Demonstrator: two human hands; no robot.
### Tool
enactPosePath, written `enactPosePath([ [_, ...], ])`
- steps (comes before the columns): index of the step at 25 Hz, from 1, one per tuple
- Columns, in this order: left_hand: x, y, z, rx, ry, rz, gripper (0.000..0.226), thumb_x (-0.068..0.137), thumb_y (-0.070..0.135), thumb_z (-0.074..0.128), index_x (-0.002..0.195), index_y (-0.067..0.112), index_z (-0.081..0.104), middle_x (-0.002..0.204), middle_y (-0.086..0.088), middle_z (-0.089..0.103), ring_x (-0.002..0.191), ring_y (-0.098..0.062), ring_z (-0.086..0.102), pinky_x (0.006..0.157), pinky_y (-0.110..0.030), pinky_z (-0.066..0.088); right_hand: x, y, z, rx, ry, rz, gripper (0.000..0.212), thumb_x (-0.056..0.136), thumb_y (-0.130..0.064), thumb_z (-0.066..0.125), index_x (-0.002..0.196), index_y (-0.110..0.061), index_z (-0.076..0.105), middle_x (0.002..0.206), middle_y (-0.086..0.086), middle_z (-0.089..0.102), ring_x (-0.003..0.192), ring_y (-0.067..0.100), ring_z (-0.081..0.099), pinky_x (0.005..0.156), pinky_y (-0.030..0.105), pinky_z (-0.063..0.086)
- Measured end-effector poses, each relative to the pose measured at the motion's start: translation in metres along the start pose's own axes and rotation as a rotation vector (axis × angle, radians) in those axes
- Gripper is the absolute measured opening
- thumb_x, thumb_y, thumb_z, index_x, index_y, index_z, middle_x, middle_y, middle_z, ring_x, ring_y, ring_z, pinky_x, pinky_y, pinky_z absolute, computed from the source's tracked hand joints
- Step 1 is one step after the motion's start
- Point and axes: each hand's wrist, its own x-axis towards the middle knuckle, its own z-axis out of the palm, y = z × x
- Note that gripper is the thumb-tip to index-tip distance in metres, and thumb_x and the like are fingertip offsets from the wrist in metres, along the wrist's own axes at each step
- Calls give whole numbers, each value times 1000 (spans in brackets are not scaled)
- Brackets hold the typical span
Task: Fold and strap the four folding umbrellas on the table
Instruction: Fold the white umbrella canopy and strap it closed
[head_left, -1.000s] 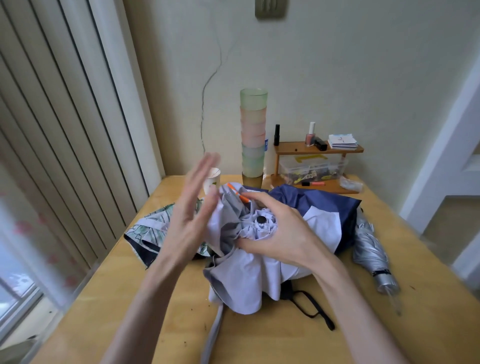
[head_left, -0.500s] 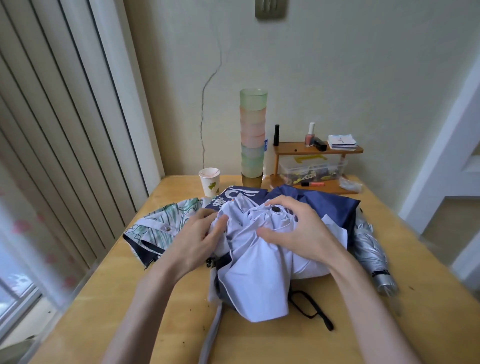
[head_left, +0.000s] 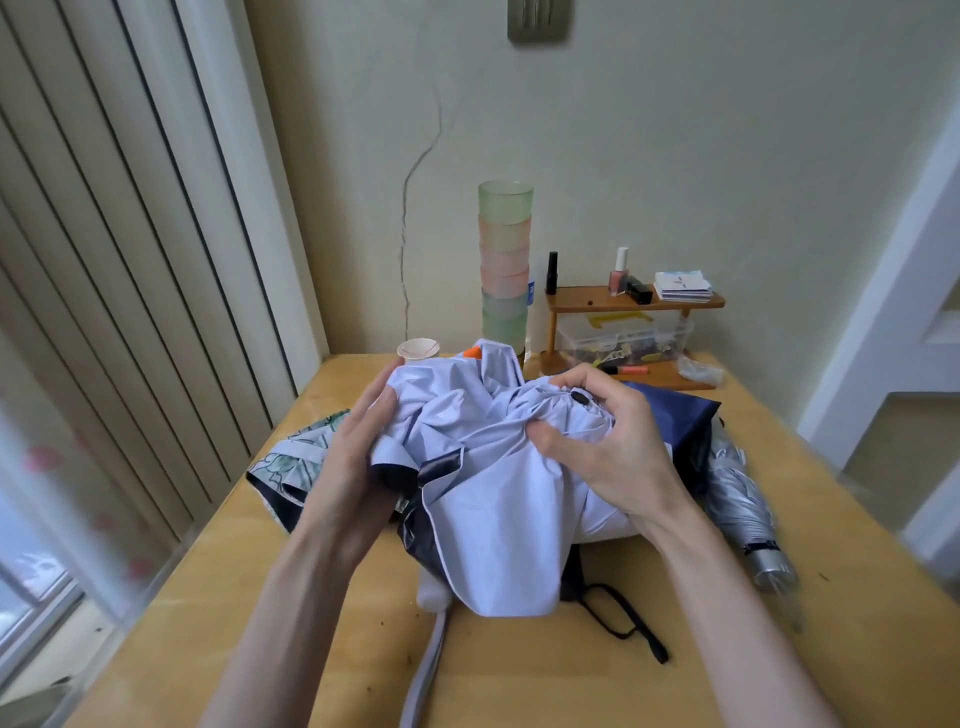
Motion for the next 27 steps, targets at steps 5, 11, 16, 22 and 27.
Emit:
enactPosePath([
  [5,-6,17,-25,527,-101,39,48,92,5,76,136,20,66,118,-7,78,103,-26,75,81,-34,62,-1,-1,-7,5,0,10,28,78,-27,85,99,-21,68,98,-4,75,95,8,68,84,19,50],
  [11,6,20,-55,1324,171,375,14,88,8,77,81,10,65,68,-1,57,64,-17,42,60,-34,42,-2,0,-14,2,-21,43,28,79,-24,85,100,-15,69,96,2,75,93,20,69,84,32,53],
  [16,3,29,-84,1513,327,387,60,75,-26,54,78,34,60,77,10,56,75,-30,51,60,-33,43,-2,-6,-29,53,-3,48,27,80,-17,86,100,-13,68,95,-3,74,92,12,67,82,30,52],
  [22,-15,61,-23,705,-50,509,91,88,44,80,163,33,30,163,7,46,155,-13,36,124,-28,33,-3,-13,-24,-69,-169,19,29,80,5,84,98,-9,67,100,4,72,96,21,69,84,28,51],
  [27,-7,24,-15,913,-309,89,155,50,34,97,157,63,-12,163,12,43,155,-11,33,115,-20,41,-3,-15,-16,81,-308,40,28,83,7,81,102,-7,65,112,16,70,102,30,68,90,39,52],
])
